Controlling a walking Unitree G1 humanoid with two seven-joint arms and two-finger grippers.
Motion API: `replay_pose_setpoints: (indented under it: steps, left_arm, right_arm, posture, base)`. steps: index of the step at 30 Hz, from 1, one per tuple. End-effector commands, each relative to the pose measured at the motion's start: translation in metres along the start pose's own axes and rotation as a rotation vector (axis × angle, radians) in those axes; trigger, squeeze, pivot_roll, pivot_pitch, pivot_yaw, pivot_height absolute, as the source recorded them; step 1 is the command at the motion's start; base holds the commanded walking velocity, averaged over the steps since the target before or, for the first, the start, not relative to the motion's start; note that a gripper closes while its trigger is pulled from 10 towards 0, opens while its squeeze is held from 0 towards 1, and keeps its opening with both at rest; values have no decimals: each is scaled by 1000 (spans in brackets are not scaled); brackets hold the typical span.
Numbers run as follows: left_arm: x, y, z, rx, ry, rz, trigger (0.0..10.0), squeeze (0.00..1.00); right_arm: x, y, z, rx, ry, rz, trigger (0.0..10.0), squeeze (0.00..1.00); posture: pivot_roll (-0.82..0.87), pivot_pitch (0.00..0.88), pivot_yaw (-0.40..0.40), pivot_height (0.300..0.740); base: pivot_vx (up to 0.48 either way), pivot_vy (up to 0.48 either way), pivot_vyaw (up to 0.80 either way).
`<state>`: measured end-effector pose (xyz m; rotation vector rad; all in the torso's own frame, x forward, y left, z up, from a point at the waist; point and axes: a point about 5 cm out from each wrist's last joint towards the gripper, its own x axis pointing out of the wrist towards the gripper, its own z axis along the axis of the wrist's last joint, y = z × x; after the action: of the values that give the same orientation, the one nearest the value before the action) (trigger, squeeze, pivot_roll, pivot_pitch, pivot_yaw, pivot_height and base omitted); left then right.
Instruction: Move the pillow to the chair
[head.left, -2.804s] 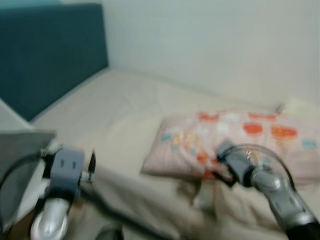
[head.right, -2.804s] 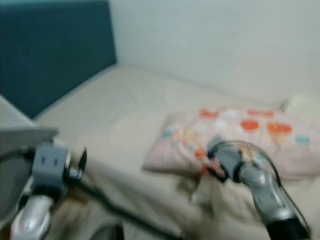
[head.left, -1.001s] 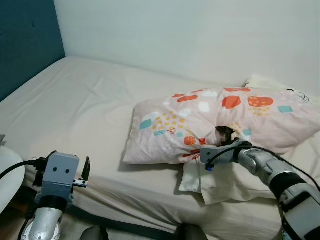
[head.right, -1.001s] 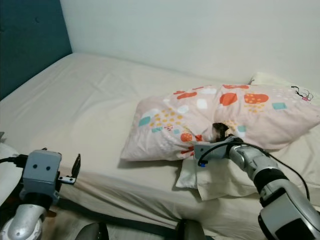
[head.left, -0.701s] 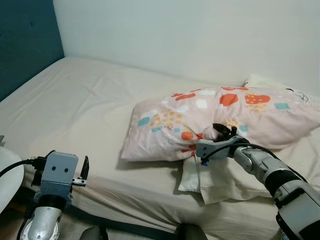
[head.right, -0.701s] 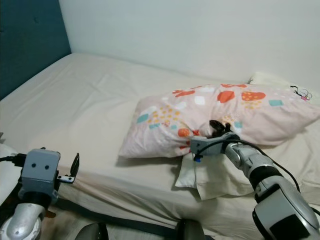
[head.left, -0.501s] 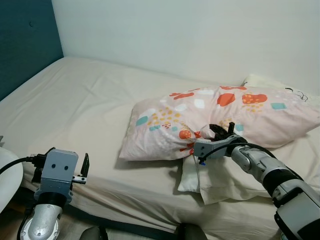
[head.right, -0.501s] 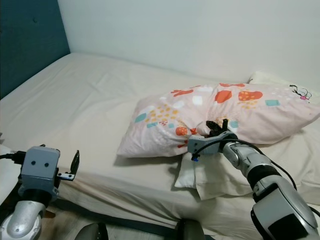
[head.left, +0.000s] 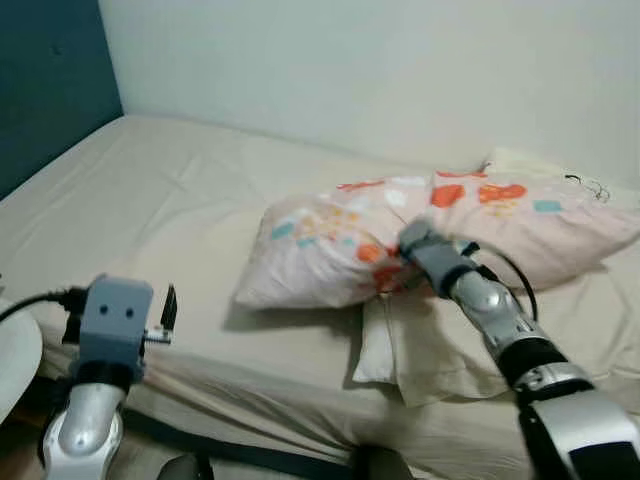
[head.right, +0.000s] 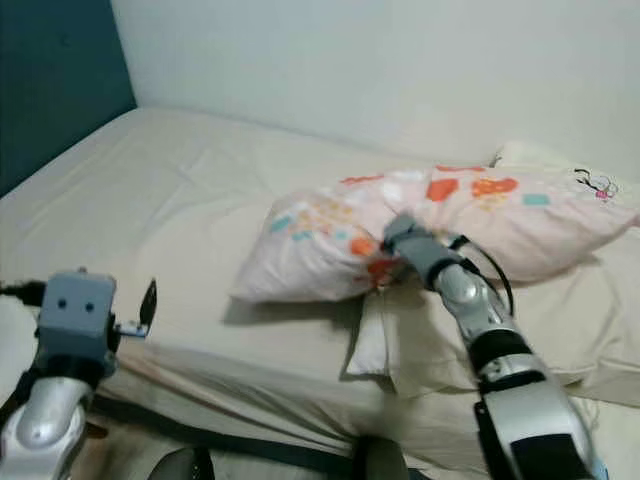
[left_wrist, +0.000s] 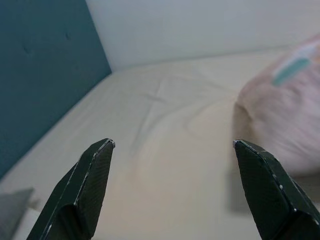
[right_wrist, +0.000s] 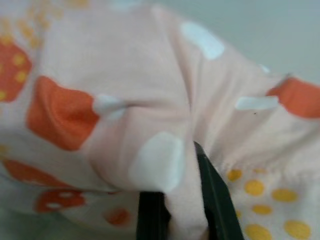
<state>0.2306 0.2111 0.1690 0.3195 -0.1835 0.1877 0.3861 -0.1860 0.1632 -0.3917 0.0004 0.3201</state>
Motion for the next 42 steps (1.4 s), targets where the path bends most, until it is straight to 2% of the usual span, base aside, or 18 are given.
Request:
replay_pose_setpoints:
  steps: [1, 2, 4, 5, 7, 8, 9, 14, 17, 19, 22, 30, 34, 42]
  left_arm:
    - [2, -5, 0, -34, 23, 7, 10000, 0]
    - [4, -6, 1, -44, 20, 9, 10000, 0]
    - [4, -6, 1, -44, 20, 9, 10000, 0]
    - [10, -9, 5, -54, 12, 11, 10000, 0]
    - [12, -10, 5, -53, 12, 12, 10000, 0]
    - [15, -9, 6, -50, 12, 20, 10000, 0]
    - [18, -9, 6, -50, 13, 25, 10000, 0]
    - [25, -8, 6, -52, 23, 39, 10000, 0]
    - [27, -8, 6, -52, 22, 41, 10000, 0]
    - [29, -9, 9, -48, 5, 40, 10000, 0]
    - [28, -10, 11, -45, -4, 43, 10000, 0]
    - [27, -8, 10, -42, 0, 57, 10000, 0]
    - [27, -6, 9, -41, 5, 67, 10000, 0]
    - [27, -7, 5, -45, 37, 77, 10000, 0]
  right_arm:
    - [2, -4, 31, 174, -148, -2, 0, 0]
    - [1, -5, 39, 208, -188, -7, 0, 0]
    - [1, -5, 39, 208, -188, -7, 0, 0]
    - [-4, -9, 60, 221, -266, -23, 0, 0]
    - [-5, -10, 65, 219, -286, -28, 0, 0]
    - [-8, -16, 78, 182, -333, -52, 0, 0]
    - [-9, -22, 85, 190, -356, -70, 0, 0]
    - [-11, -37, 104, 229, -425, -79, 0, 0]
    - [-14, -41, 113, 249, -450, -59, 0, 0]
    - [-20, -45, 127, 292, -483, -32, 0, 0]
    - [-28, -47, 135, 296, -482, -37, 0, 0]
    - [-30, -44, 142, 328, -498, -28, 0, 0]
    - [-31, -36, 151, 354, -526, 15, 0, 0]
    - [-32, -15, 143, 390, -467, 82, 0, 0]
  posture:
    - [72, 0, -120, 505]
    - [71, 0, -119, 510]
    - [71, 0, -119, 510]
    - [63, 0, -114, 520]
    - [63, 0, -114, 525]
    - [58, 0, -111, 535]
    - [55, 0, -111, 540]
    - [53, 0, -111, 555]
    - [52, 0, -113, 560]
    - [56, 0, -118, 570]
    - [56, 0, -118, 585]
    - [59, 0, -119, 600]
    - [58, 0, -118, 615]
    - [58, 0, -116, 655]
  base:
    - [0, 0, 0]
    - [0, 0, 0]
    - [0, 0, 0]
    - [0, 0, 0]
    - [0, 0, 0]
    - [0, 0, 0]
    - [0, 0, 0]
    - [-191, 0, 0]
    - [-464, 0, 0]
    - [-240, 0, 0]
    - [0, 0, 0]
    - [0, 0, 0]
    - [0, 0, 0]
    - [-353, 0, 0]
